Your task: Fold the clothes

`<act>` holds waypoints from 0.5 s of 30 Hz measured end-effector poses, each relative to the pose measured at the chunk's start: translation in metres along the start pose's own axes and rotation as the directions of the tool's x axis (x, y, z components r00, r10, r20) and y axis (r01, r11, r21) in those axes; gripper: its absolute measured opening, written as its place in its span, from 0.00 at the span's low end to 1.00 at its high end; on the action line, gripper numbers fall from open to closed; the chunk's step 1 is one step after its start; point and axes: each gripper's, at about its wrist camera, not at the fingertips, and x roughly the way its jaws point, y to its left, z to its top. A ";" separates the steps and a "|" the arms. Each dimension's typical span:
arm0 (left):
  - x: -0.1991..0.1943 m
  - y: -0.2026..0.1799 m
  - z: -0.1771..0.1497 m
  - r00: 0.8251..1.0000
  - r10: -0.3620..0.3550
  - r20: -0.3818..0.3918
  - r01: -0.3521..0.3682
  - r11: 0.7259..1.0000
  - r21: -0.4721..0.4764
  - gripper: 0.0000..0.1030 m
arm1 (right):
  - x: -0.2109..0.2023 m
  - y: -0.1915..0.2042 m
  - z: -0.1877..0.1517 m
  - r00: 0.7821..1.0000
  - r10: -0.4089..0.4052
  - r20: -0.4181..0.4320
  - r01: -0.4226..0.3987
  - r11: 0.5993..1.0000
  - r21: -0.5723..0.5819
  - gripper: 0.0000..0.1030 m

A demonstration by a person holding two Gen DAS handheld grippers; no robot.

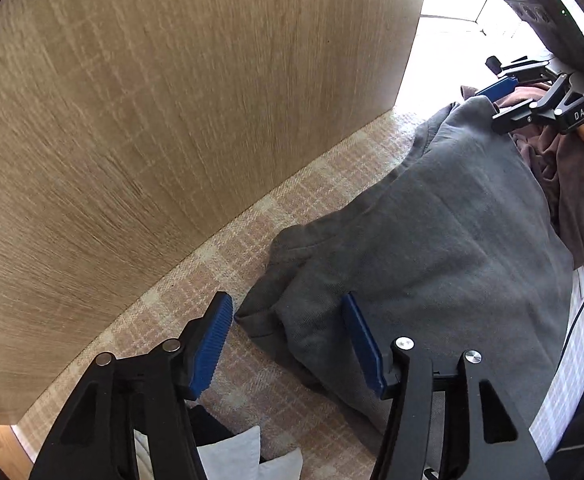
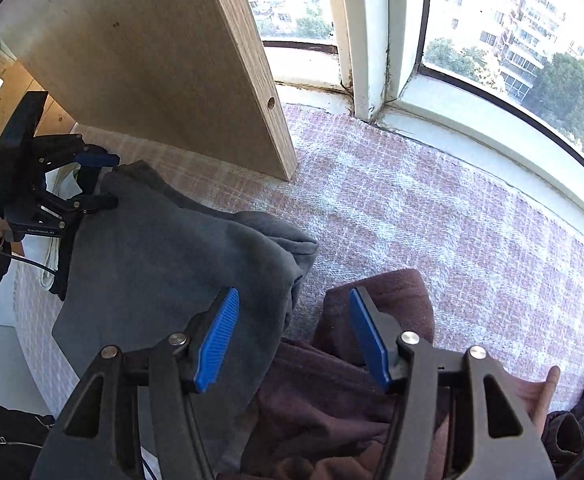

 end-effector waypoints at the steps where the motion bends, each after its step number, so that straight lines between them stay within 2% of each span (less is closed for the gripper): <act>1: 0.001 0.001 0.000 1.000 0.001 -0.001 -0.001 1.000 -0.001 0.57 | 0.005 0.001 0.002 1.000 -0.003 -0.009 0.003 1.000 -0.006 0.55; 3: 0.002 0.003 0.000 1.000 0.003 -0.004 -0.003 1.000 -0.003 0.61 | 0.015 0.003 0.005 1.000 -0.011 -0.029 0.010 1.000 -0.022 0.55; 11: 0.005 0.005 0.000 1.000 -0.019 -0.008 0.019 1.000 -0.012 0.62 | 0.038 0.002 0.011 0.997 0.026 -0.072 -0.028 0.999 -0.023 0.55; 15: 0.007 0.006 0.000 0.999 -0.036 -0.014 0.036 0.999 -0.016 0.62 | 0.041 0.002 0.009 0.997 0.040 -0.064 -0.042 0.999 -0.022 0.55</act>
